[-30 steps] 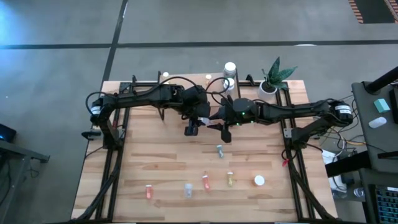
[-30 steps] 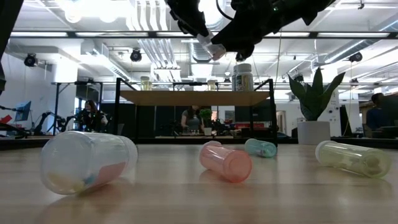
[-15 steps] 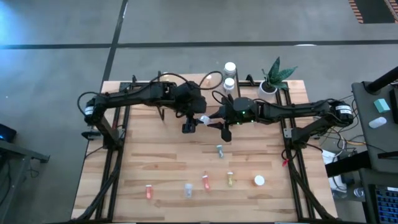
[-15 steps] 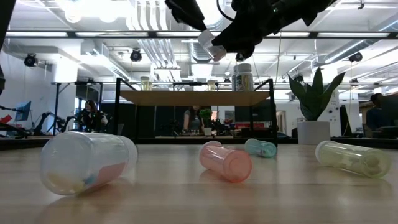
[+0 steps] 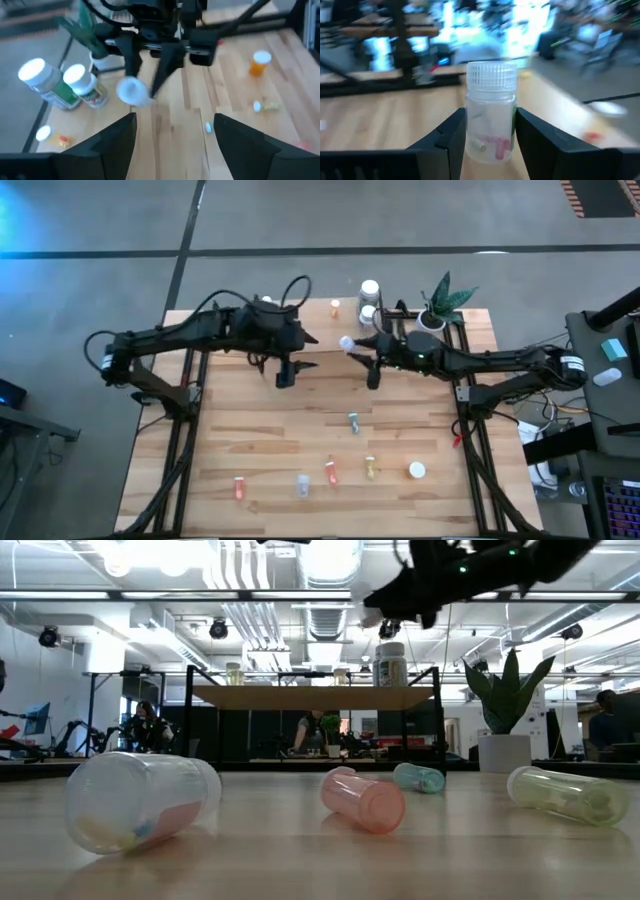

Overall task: Pick and place medicine bottles onto shelf by color
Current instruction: Put the transparent pill bottle on the shelf

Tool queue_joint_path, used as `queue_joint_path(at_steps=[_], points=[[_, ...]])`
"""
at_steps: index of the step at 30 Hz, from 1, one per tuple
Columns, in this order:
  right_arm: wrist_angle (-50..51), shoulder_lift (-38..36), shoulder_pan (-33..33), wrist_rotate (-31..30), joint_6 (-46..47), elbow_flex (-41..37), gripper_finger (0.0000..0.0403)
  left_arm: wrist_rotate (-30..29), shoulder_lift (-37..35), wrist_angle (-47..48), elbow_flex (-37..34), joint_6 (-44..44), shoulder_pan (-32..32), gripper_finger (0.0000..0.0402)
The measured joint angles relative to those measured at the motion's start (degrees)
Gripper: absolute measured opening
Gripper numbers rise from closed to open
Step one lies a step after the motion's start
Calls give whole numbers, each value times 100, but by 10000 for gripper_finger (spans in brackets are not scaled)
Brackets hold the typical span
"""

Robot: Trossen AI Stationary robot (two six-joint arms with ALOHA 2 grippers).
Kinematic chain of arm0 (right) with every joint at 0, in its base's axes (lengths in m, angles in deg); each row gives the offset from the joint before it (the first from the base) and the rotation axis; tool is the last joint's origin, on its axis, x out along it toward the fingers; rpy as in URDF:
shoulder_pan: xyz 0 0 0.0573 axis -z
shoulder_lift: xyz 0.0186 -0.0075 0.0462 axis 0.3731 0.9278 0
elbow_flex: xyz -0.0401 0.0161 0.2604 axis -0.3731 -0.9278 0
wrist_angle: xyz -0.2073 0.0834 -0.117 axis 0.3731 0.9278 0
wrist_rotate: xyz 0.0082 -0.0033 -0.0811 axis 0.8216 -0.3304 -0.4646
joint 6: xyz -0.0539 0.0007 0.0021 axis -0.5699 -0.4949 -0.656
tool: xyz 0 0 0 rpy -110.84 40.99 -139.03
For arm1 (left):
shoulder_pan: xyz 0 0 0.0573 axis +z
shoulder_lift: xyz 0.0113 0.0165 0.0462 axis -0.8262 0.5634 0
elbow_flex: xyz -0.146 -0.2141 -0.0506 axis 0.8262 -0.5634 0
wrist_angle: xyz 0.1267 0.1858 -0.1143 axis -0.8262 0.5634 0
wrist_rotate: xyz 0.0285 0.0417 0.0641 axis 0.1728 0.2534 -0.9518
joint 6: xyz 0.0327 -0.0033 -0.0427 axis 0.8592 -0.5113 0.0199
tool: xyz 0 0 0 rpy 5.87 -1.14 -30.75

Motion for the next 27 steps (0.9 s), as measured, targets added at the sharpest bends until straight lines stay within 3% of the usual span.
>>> queue_joint_path(at_steps=[7,15,21,27], points=[[-1541,-526,-1,-883,-86,-1126,146,19,-1198,-2632,-2165,-302,-10,249],[-2556,-271,-1,-1036,-32,-1712,146,48,-2113,-5066,-4030,-612,-54,249],[-3058,199,-1,-1070,-167,-1720,146,55,-2428,-6139,-4786,-762,-74,249],[-3698,776,-1,-1116,-180,-1731,146,52,-2532,-6227,-4984,-777,-74,249]])
